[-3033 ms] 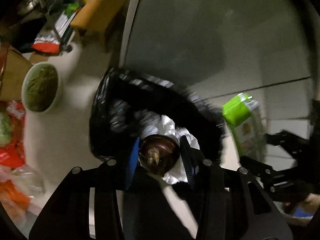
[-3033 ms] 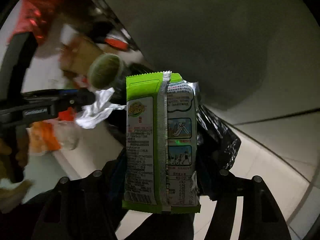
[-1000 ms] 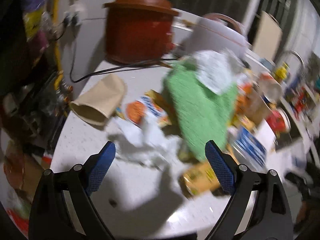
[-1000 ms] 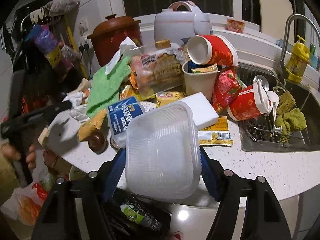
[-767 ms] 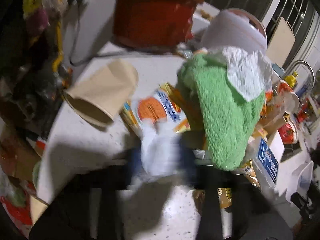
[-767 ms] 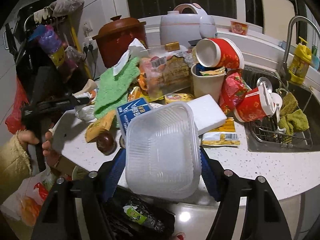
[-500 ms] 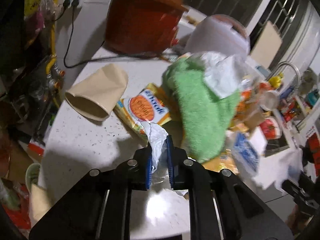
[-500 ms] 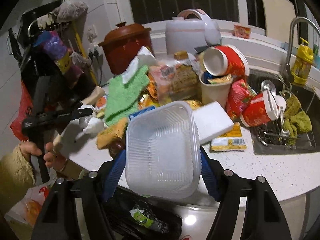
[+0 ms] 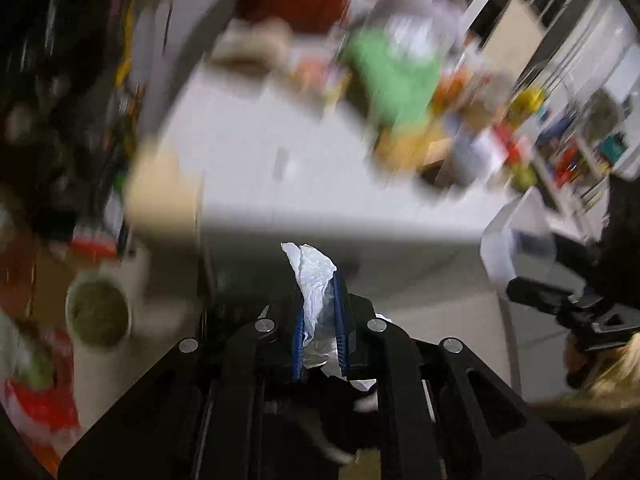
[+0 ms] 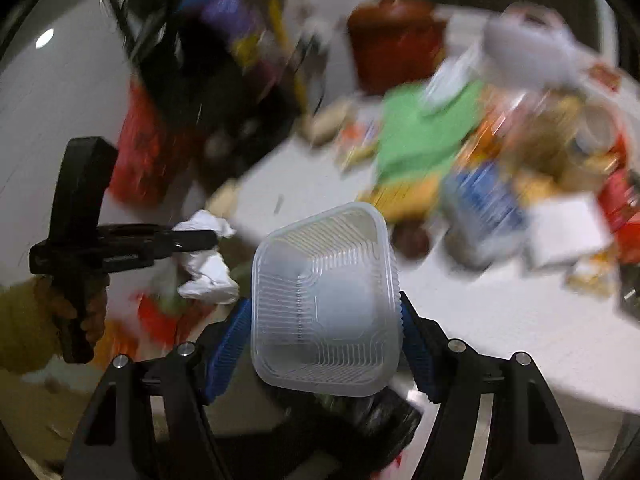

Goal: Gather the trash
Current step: 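Drop the plastic box and tissue into the black trash bag, then grasp the blue floss box with the right tool while the left tool grasps the yellow cracker packet, then lower both items and release them into the black trash bag, then grasp the tape roll with the right tool while the left tool grasps the brown ball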

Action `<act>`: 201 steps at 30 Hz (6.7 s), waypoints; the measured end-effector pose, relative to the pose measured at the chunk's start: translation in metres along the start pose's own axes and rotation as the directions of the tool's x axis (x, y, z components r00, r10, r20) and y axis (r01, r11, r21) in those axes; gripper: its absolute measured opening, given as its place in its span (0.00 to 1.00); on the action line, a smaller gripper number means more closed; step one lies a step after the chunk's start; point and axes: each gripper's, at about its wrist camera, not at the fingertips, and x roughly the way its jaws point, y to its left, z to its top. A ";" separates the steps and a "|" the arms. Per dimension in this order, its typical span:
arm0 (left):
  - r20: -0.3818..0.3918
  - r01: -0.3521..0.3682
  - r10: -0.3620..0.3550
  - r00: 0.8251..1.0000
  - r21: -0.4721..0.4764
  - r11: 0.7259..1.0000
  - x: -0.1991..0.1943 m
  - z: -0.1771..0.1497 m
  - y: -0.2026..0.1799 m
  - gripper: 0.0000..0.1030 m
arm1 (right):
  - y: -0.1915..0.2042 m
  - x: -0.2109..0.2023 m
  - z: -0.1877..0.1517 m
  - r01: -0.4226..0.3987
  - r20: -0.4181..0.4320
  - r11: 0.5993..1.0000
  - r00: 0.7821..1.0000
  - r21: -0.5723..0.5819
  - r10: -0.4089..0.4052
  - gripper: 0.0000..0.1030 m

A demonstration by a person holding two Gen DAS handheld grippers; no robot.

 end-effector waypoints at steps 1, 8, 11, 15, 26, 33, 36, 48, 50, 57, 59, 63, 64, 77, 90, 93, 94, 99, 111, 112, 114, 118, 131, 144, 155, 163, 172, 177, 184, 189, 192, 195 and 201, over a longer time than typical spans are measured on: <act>-0.060 -0.013 0.012 0.998 -0.018 1.000 0.022 -0.017 0.007 0.11 | 0.001 0.015 -0.009 -0.007 -0.042 1.000 0.999 0.004 0.007 0.67; -0.325 -0.084 0.064 0.944 -0.048 0.995 0.147 -0.085 0.042 0.11 | -0.020 0.141 -0.092 0.049 -0.330 0.993 0.944 0.105 -0.012 0.67; -0.399 -0.135 0.106 0.911 -0.047 0.990 0.191 -0.101 0.056 0.13 | -0.036 0.190 -0.120 0.109 -0.403 0.982 0.914 0.152 -0.039 0.68; -0.467 -0.207 0.174 0.867 -0.020 0.978 0.226 -0.111 0.074 0.59 | -0.045 0.229 -0.137 0.199 -0.457 0.970 0.882 0.139 -0.116 0.73; -0.403 -0.238 0.193 0.895 -0.066 0.969 0.186 -0.091 0.082 0.65 | -0.050 0.178 -0.105 0.209 -0.364 0.968 0.919 0.135 -0.148 0.85; -0.203 -0.172 0.158 0.966 -0.055 0.984 0.094 -0.062 0.049 0.80 | -0.021 0.016 -0.016 0.122 0.040 0.989 0.991 0.082 -0.126 0.96; -0.142 -0.146 0.138 0.980 -0.044 0.988 0.070 -0.051 0.031 0.82 | -0.027 -0.023 0.017 0.193 0.195 0.980 0.961 0.035 -0.197 0.95; 0.040 -0.086 0.086 0.995 -0.009 0.996 0.023 -0.005 -0.022 0.86 | -0.125 0.010 0.086 0.329 0.144 0.944 0.935 -0.011 -0.324 0.95; 0.045 -0.094 0.094 0.995 -0.018 0.995 0.023 -0.005 -0.022 0.86 | -0.131 0.017 0.090 0.319 0.132 0.948 0.940 -0.013 -0.315 0.94; 0.061 -0.100 0.100 0.993 -0.018 0.995 0.018 0.004 -0.026 0.86 | -0.122 0.030 0.093 0.311 0.085 0.941 0.950 -0.133 -0.302 0.61; 0.077 -0.099 0.098 0.992 0.004 0.995 0.017 0.011 -0.031 0.86 | -0.118 0.029 0.093 0.312 0.078 0.941 0.950 -0.134 -0.304 0.61; 0.126 -0.076 0.068 0.990 0.060 0.995 0.012 0.034 -0.045 0.86 | -0.118 0.006 0.093 0.309 0.122 0.948 0.946 -0.074 -0.299 0.61; 0.138 -0.069 0.058 0.989 0.071 0.995 0.011 0.039 -0.048 0.86 | -0.118 -0.003 0.093 0.311 0.140 0.949 0.943 -0.053 -0.301 0.61; 0.116 0.062 -0.070 0.991 0.074 0.995 0.072 0.127 -0.109 0.86 | -0.112 -0.080 0.050 0.269 0.252 0.949 0.919 0.166 -0.304 0.61; 0.086 0.016 -0.020 0.996 0.042 0.999 0.108 0.139 -0.096 0.40 | -0.116 -0.075 0.028 0.239 0.236 0.948 0.929 0.210 -0.286 0.61; 0.072 0.043 -0.042 0.997 -0.008 0.999 0.108 0.138 -0.079 0.10 | -0.116 -0.073 0.031 0.230 0.240 0.950 0.930 0.211 -0.278 0.61; 0.073 0.049 -0.048 0.996 -0.015 0.999 0.107 0.137 -0.075 0.06 | -0.115 -0.072 0.032 0.230 0.241 0.951 0.930 0.209 -0.278 0.61; 0.098 0.066 -0.064 0.993 -0.017 0.998 0.095 0.136 -0.062 0.04 | -0.110 -0.066 0.039 0.223 0.240 0.956 0.934 0.193 -0.266 0.61; 0.060 -0.030 0.016 0.998 0.248 0.968 0.082 0.106 -0.083 0.64 | -0.102 -0.063 0.044 0.203 0.246 0.961 0.937 0.187 -0.246 0.61; 0.052 -0.036 0.023 0.998 0.259 0.965 0.085 0.103 -0.085 0.64 | -0.102 -0.063 0.043 0.202 0.247 0.961 0.937 0.189 -0.246 0.61; 0.057 -0.043 0.028 0.998 0.298 0.954 0.084 0.095 -0.088 0.64 | -0.102 -0.063 0.043 0.204 0.246 0.960 0.937 0.191 -0.248 0.61; 0.076 -0.066 0.040 0.996 0.381 0.922 0.084 0.086 -0.099 0.36 | -0.103 -0.062 0.041 0.205 0.238 0.958 0.938 0.200 -0.251 0.61; 0.120 0.078 -0.107 0.987 0.223 0.972 0.029 0.090 -0.071 0.34 | -0.093 -0.065 0.042 0.176 0.244 0.968 0.945 0.182 -0.217 0.61; -0.212 0.086 -0.065 0.975 0.095 0.992 0.048 -0.053 -0.020 0.34 | -0.023 0.028 -0.048 -0.008 -0.154 1.000 0.988 0.022 0.011 0.61; -0.442 -0.092 0.110 0.890 0.062 0.994 0.192 -0.119 0.039 0.52 | -0.038 0.198 -0.135 0.105 -0.472 0.994 0.878 0.026 -0.080 0.66; -0.385 -0.124 0.157 0.909 0.110 0.986 0.172 -0.099 0.039 0.71 | -0.042 0.163 -0.103 0.148 -0.380 0.989 0.916 0.025 -0.127 0.77; -0.058 -0.021 0.029 0.998 0.143 0.990 0.040 -0.037 -0.014 0.84 | -0.034 -0.018 -0.006 0.210 0.156 0.977 0.967 -0.044 -0.201 0.86; 0.111 -0.002 -0.019 0.994 0.186 0.983 0.017 0.012 -0.056 0.84 | -0.068 -0.016 0.024 0.312 0.232 0.950 0.926 -0.028 -0.297 0.86; 0.178 -0.026 -0.017 0.984 0.234 0.972 0.025 0.045 -0.087 0.84 | -0.097 0.024 0.045 0.327 0.174 0.945 0.932 -0.027 -0.317 0.75; 0.178 -0.035 -0.007 0.984 0.229 0.973 0.024 0.049 -0.091 0.84 | -0.110 0.038 0.053 0.299 0.152 0.954 0.945 -0.037 -0.290 0.71; 0.169 -0.039 0.001 0.986 0.226 0.973 0.026 0.048 -0.089 0.84 | -0.115 0.043 0.056 0.243 0.140 0.970 0.961 -0.030 -0.236 0.56; 0.167 -0.034 -0.004 0.986 0.227 0.973 0.027 0.050 -0.091 0.84 | -0.113 0.044 0.058 0.226 0.127 0.974 0.967 -0.032 -0.221 0.48; 0.183 -0.027 -0.025 0.983 0.275 0.961 0.034 0.061 -0.105 0.84 | -0.113 -0.002 0.047 0.136 0.179 0.989 0.973 0.058 -0.144 0.48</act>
